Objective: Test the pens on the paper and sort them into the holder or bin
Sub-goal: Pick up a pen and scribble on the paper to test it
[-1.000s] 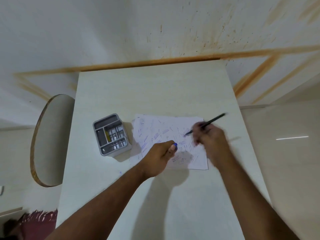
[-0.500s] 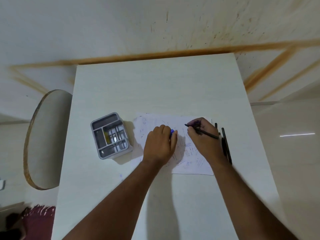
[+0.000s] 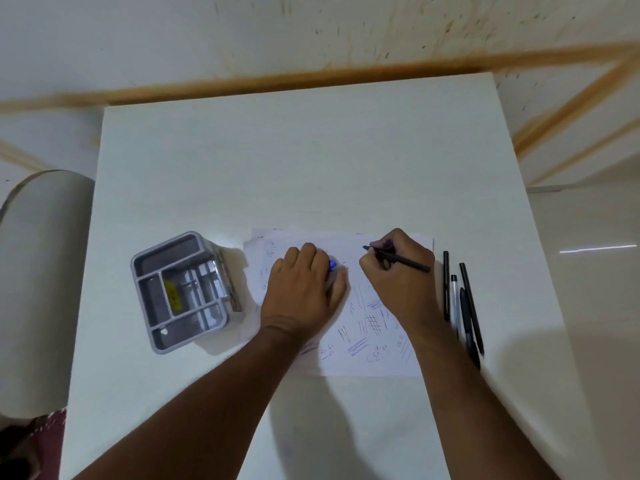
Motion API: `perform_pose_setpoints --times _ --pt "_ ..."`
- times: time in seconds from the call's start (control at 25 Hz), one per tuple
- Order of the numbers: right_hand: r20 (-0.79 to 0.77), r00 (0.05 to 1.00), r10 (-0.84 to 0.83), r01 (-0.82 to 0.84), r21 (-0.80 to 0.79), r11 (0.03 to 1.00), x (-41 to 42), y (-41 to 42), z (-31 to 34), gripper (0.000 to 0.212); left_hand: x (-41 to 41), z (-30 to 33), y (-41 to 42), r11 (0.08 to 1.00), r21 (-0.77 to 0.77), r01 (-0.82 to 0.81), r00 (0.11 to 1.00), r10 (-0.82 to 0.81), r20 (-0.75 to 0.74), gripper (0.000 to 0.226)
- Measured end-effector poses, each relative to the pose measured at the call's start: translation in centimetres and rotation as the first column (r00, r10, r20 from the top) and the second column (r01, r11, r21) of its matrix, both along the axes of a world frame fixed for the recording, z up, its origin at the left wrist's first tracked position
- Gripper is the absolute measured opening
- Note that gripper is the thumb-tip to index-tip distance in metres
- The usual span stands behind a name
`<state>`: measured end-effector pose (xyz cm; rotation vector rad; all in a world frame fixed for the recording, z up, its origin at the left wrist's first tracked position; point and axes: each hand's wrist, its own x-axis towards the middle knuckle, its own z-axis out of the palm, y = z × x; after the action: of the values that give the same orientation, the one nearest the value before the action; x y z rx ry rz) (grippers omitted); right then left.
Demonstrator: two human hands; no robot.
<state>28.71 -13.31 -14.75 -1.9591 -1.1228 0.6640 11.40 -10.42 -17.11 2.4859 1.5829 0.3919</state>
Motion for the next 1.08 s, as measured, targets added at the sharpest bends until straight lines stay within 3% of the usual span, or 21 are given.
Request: perform_pose_setpoints --times 0.4,0.6,0.76,0.88,1.0,1.08 --pt "0.112 0.985 0.129 -0.133 0.024 0.991 -0.9 -0.8 -1.8 0.009 -0.2 -0.6 0.1 0.999 0.023 0.043 0.999 -0.043 -0.007 0.038" --pt "0.134 0.990 -0.031 0.028 0.018 0.999 -0.2 -0.1 -0.7 0.008 0.0 -0.3 0.2 1.000 0.012 0.018 1.000 -0.018 0.017 0.039" --pt "0.112 0.983 0.148 -0.146 -0.034 0.989 -1.2 -1.1 -0.4 0.010 -0.1 -0.5 0.2 0.999 0.015 0.033 0.999 -0.033 0.021 0.037" --pt "0.134 0.990 0.037 -0.036 -0.013 0.999 -0.8 -0.8 -0.7 0.009 -0.1 -0.5 0.1 1.000 0.024 0.015 1.000 -0.016 0.020 0.038" --pt "0.108 0.986 0.126 -0.122 -0.041 0.992 -1.1 -0.7 -0.5 0.012 -0.1 -0.5 0.1 0.999 0.020 0.026 0.999 -0.027 0.018 0.038" --pt "0.137 0.988 0.075 -0.071 -0.028 0.997 -0.6 -0.5 -0.3 0.010 -0.1 -0.6 0.1 1.000 0.020 0.023 0.999 -0.023 0.026 0.039"
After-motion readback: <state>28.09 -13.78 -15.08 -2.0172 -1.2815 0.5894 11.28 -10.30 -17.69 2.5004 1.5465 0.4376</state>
